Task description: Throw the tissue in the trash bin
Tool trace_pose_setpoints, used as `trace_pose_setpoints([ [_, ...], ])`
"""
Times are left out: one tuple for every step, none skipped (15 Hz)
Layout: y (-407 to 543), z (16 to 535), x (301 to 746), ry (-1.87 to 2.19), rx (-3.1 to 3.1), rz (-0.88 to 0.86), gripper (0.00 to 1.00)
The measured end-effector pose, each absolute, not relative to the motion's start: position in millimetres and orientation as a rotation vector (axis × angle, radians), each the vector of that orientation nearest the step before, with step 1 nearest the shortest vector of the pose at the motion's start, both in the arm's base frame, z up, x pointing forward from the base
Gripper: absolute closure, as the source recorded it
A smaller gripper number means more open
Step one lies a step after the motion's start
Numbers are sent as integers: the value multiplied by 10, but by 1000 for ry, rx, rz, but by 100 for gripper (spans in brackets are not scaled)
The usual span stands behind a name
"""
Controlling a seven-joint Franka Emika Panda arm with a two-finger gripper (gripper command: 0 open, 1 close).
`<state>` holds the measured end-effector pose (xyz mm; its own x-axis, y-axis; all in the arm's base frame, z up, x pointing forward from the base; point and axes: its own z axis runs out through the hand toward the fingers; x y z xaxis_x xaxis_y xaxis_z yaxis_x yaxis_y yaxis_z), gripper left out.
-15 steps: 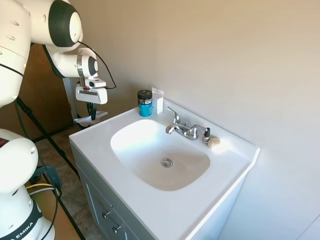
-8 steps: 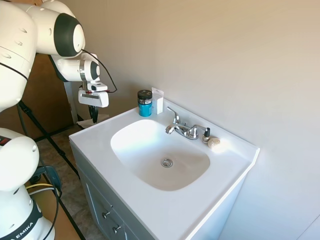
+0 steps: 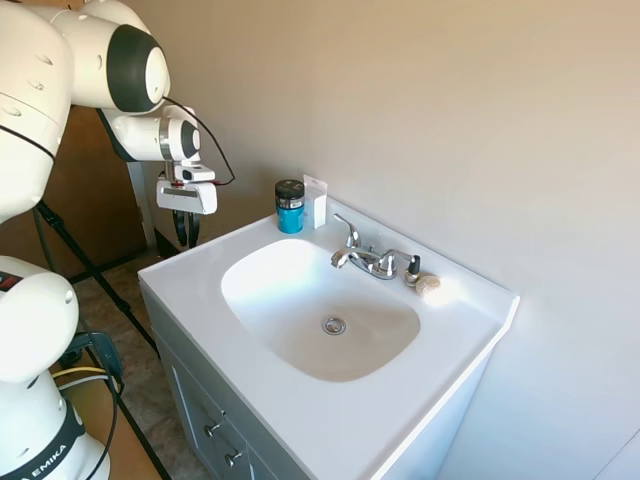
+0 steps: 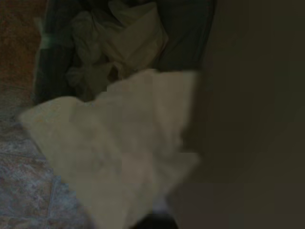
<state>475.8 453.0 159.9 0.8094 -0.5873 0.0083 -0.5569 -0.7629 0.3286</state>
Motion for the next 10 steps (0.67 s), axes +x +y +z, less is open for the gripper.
trace_pose_setpoints([
  [4537, 1665, 4766, -874, 2684, -129, 0],
  [4542, 1757, 4775, -877, 2692, -119, 0],
  [4533, 1890, 4771, -880, 2703, -104, 0],
  [4504, 2046, 4754, -889, 2712, -84, 0],
  [4457, 2220, 4724, -905, 2719, -60, 0],
  [4384, 2406, 4684, -927, 2727, -31, 0],
  [4302, 2595, 4636, -951, 2734, -3, 0],
  [4217, 2779, 4586, -970, 2746, 24, 0],
  [4102, 2961, 4530, -994, 2756, 53, 0],
  [3982, 3123, 4472, -1022, 2762, 79, 0],
])
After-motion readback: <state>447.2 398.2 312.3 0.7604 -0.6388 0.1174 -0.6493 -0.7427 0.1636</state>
